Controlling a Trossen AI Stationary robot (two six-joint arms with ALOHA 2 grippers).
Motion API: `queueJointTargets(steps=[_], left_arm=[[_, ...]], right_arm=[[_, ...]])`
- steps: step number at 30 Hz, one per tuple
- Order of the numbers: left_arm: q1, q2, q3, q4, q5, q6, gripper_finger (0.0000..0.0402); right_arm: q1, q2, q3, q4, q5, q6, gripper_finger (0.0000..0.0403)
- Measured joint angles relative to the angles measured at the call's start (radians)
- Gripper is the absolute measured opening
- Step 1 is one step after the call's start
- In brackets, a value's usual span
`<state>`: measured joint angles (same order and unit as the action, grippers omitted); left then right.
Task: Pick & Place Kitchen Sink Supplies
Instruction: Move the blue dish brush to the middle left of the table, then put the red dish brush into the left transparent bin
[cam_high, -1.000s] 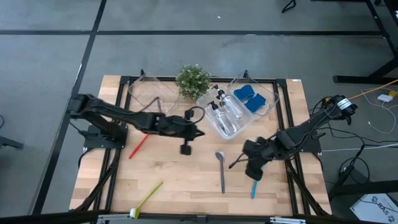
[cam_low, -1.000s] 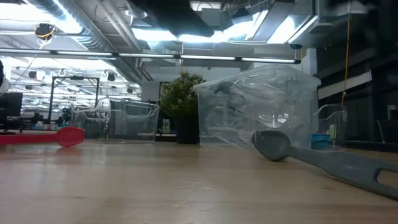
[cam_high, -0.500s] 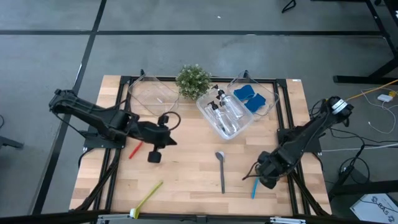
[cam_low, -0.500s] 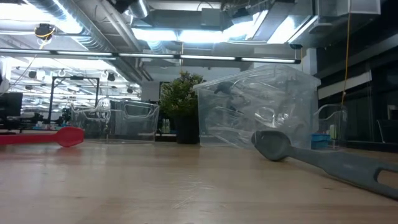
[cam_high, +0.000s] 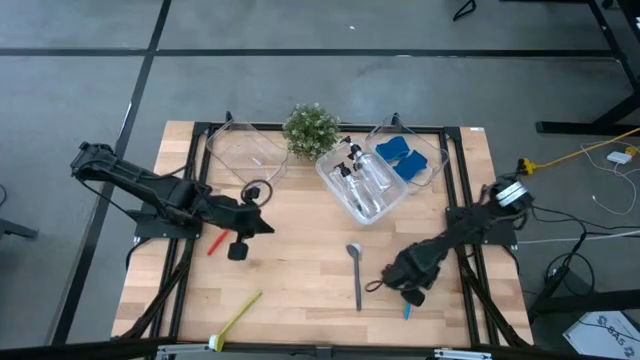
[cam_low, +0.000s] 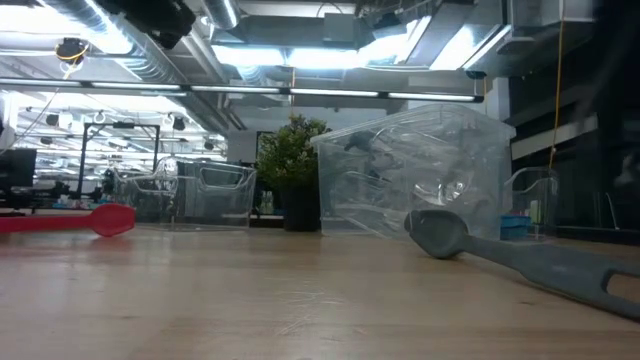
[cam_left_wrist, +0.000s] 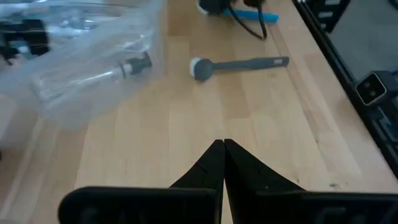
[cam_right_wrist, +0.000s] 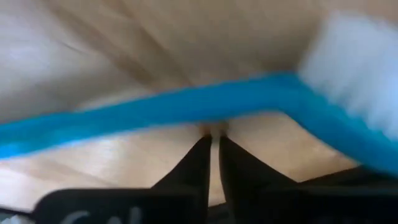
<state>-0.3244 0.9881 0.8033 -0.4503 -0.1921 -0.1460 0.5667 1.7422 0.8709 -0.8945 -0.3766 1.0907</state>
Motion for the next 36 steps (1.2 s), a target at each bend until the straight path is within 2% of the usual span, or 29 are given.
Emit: queueJointTargets(steps=[3,6,10,15,18,23,30,36], left_arm=[[0.002,-0.051,-0.048,0.04,-0.004,-0.008,0.0002],[0.002,-0.086,-0.078,0.042,-0.014,-0.031,0.0003],[0.002,-0.106,-0.112,0.072,-0.025,-0.035,0.0002],[0.002,-0.107,-0.128,0.084,-0.024,-0.034,0.0002],[0.002,-0.107,-0.128,0.09,-0.024,-0.034,0.0002],[0.002,-0.107,-0.128,0.092,-0.024,-0.034,0.0002],[0.001,-0.107,-0.128,0.11,-0.023,-0.035,0.0002],[-0.001,-0.107,-0.128,0.119,-0.023,-0.042,0.0003]], right_arm=[[-0.059,0.084,0.096,-0.058,0.009,-0.14,0.0021],[-0.116,0.152,0.205,-0.108,0.082,-0.267,0.0006],[-0.175,0.223,0.338,-0.176,0.158,-0.401,0.0008],[-0.242,0.274,0.507,-0.109,0.338,-0.534,0.0016],[-0.267,0.302,0.581,-0.045,0.408,-0.616,0.0008],[-0.308,0.38,0.694,0.078,0.46,-0.781,0.0007],[-0.344,0.505,0.885,0.125,0.516,-0.992,0.0011],[-0.354,0.524,0.982,0.124,0.529,-1.098,0.0004]])
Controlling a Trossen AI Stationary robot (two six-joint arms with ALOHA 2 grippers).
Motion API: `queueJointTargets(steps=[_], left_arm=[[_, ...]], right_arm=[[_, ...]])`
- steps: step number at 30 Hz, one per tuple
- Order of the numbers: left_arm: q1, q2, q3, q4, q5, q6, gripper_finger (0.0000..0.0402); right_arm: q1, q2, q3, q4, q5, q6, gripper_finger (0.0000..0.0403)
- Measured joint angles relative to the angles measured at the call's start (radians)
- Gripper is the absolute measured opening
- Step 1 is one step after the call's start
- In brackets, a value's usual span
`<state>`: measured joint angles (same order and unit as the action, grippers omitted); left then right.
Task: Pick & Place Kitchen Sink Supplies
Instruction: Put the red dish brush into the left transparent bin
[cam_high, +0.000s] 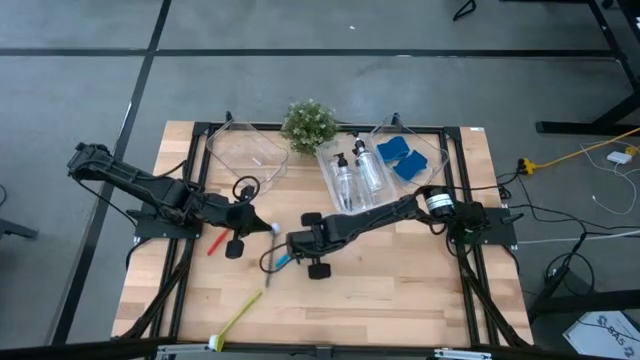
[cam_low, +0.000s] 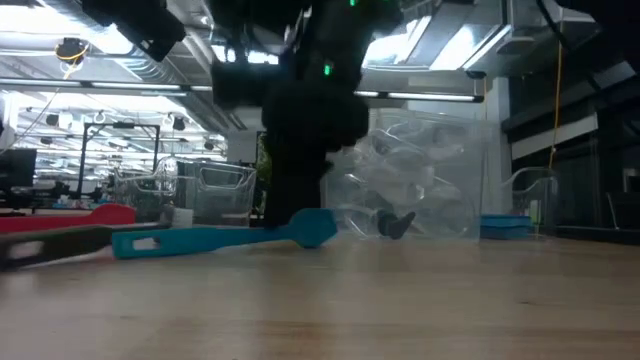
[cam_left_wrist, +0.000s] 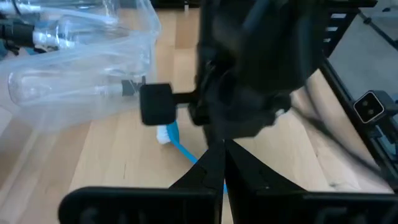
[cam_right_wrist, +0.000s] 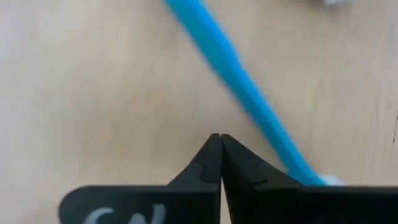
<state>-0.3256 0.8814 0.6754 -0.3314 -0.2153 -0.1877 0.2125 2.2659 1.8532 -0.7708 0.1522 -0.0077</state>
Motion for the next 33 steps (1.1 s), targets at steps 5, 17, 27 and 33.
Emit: queueJointTargets(steps=[5,17,27,33], left_arm=[[0.0,0.0,0.0,0.0,0.0,-0.01,0.0002],[-0.001,0.0,0.0,0.022,-0.001,-0.022,0.0002],[-0.001,0.0,0.0,0.025,-0.025,-0.039,0.0002],[-0.001,0.0,0.0,0.029,-0.029,-0.07,0.0003]], right_arm=[[0.011,-0.041,0.059,-0.05,-0.017,-0.026,0.0023],[0.048,-0.368,-0.11,-0.045,-0.192,-0.052,0.0032],[0.18,-0.853,-0.692,0.389,-0.043,0.114,0.0032],[0.271,-1.055,-1.011,0.695,-0.04,0.153,0.0032]])
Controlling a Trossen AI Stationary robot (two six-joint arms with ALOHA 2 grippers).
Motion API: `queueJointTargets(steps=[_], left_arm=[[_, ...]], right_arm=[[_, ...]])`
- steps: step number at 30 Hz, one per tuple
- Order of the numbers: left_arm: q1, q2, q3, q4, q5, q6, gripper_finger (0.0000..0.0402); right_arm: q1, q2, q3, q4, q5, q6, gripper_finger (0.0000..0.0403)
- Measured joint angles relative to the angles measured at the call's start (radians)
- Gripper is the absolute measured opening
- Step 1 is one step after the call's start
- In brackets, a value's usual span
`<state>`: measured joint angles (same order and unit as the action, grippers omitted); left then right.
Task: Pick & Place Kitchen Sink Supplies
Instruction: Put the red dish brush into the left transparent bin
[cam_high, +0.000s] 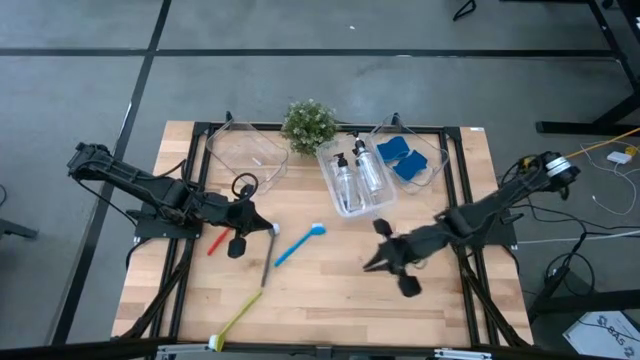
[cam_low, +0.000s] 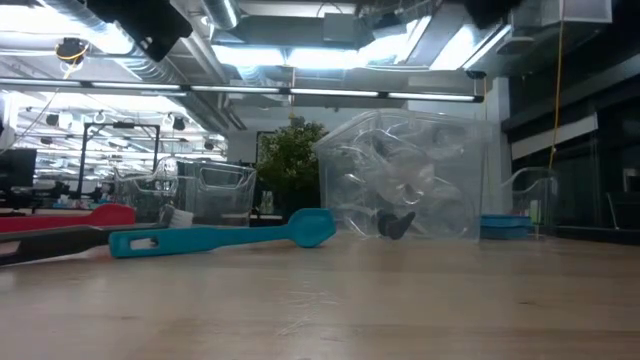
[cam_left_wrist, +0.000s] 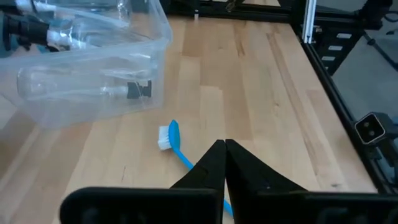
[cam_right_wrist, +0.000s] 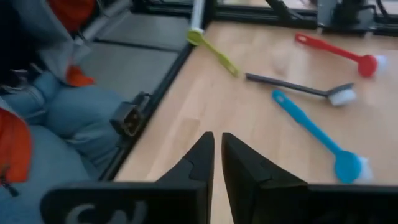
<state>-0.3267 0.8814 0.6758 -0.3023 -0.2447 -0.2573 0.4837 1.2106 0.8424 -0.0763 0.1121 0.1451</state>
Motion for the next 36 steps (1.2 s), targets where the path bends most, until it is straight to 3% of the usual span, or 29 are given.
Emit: queueJointTargets(steps=[9,13,28,36], left_arm=[[0.0,0.0,0.0,0.0,0.002,-0.019,0.0008],[0.0,0.0,0.0,0.001,0.0,-0.019,0.0006],[0.001,0.0,0.0,0.051,-0.001,-0.02,0.0004],[0.001,0.0,0.0,0.051,-0.026,-0.018,0.0005]], right_arm=[[0.045,-0.178,-0.378,0.415,0.0,0.003,0.0033],[0.044,-0.241,-0.485,0.501,0.001,0.016,0.0033],[0.044,-0.638,-0.72,0.484,-0.008,0.007,0.0033],[0.044,-0.868,-0.748,0.292,-0.008,0.025,0.0033]])
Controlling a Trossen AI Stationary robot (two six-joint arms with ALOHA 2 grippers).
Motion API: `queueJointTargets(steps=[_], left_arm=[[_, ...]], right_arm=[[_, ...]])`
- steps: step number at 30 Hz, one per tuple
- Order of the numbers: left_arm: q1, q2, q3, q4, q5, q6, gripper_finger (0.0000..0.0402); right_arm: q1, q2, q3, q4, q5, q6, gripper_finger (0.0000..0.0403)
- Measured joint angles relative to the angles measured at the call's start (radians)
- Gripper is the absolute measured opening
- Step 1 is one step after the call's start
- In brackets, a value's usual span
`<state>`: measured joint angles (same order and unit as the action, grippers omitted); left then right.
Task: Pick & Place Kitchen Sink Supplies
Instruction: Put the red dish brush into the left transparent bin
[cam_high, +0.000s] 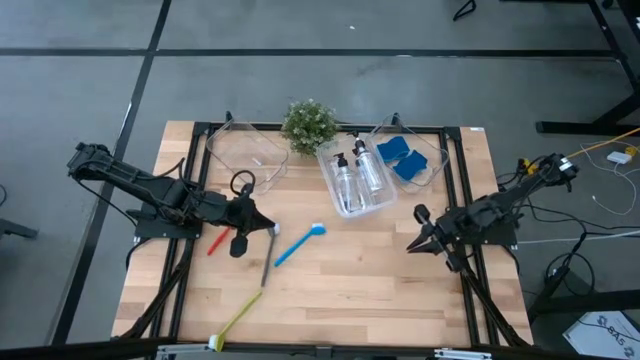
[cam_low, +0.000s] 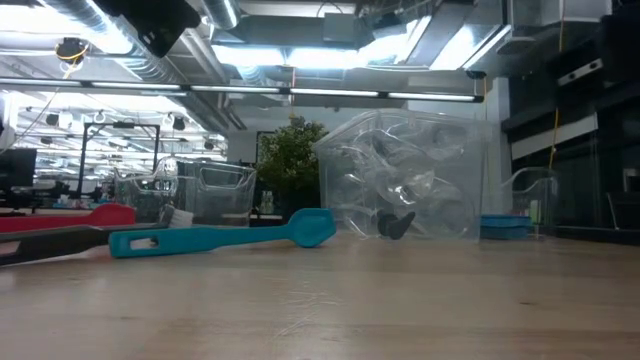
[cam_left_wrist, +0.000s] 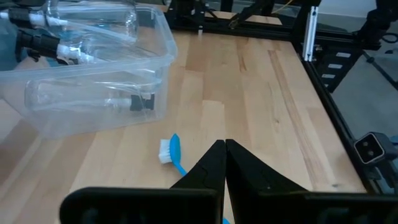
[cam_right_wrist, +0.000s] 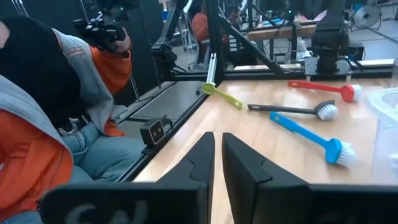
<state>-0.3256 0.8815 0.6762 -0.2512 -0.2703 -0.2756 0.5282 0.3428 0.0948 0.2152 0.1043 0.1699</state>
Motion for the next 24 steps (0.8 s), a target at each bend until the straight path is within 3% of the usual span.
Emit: queueJointTargets(steps=[15,24], left_arm=[[0.0,0.0,0.0,0.0,-0.026,-0.026,0.0004],[0.0,0.0,0.0,-0.003,-0.028,-0.03,0.0006]], right_arm=[[0.0,-0.331,0.0,-0.277,0.069,-0.114,0.0032],[-0.001,-0.341,-0.004,-0.291,0.089,-0.142,0.0032]])
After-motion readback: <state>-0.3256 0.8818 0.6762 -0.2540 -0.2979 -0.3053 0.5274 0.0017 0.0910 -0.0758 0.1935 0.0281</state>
